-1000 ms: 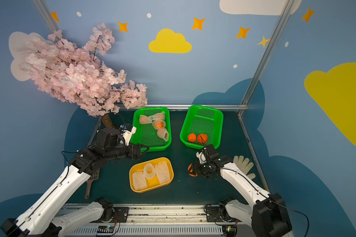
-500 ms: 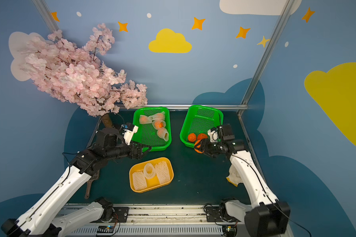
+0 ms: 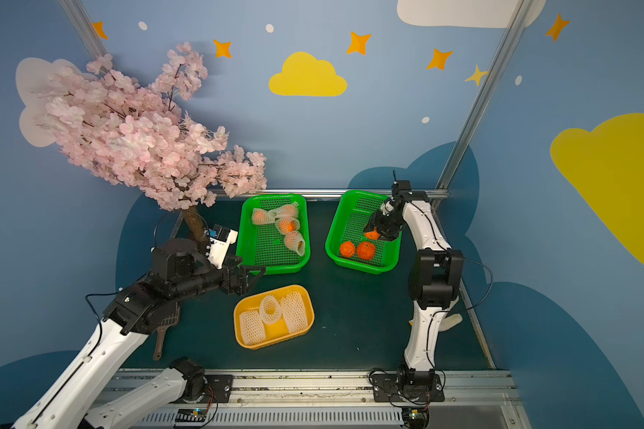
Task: Remove foam nets from oranges
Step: Place the orange in the basket.
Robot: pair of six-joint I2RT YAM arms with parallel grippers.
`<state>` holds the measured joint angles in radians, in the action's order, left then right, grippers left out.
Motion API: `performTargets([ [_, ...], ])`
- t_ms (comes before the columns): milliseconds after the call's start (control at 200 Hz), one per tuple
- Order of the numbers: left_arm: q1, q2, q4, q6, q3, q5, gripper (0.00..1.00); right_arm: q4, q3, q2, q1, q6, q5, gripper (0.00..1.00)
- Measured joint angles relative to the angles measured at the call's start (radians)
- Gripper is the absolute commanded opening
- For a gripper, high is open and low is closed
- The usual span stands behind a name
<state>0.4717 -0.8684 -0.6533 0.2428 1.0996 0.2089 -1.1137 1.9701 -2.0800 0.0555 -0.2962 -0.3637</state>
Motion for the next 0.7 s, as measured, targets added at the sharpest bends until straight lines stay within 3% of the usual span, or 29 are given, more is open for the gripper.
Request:
performTargets([
  [340,0.000,0.026,-0.031,0.013,-0.005,-0.027,0.99,-0.131,-0.052,0.013,-0.022,0.098,0.119,0.58],
  [596,-0.003,-0.171,-0.028,0.090,0.028,-0.027,0.99,-0.140,-0.118,0.014,0.028,0.120,0.138,0.67],
  [696,-0.023,-0.248,-0.027,0.128,0.057,-0.023,0.99,-0.126,-0.176,0.028,0.044,0.119,0.139,0.75],
])
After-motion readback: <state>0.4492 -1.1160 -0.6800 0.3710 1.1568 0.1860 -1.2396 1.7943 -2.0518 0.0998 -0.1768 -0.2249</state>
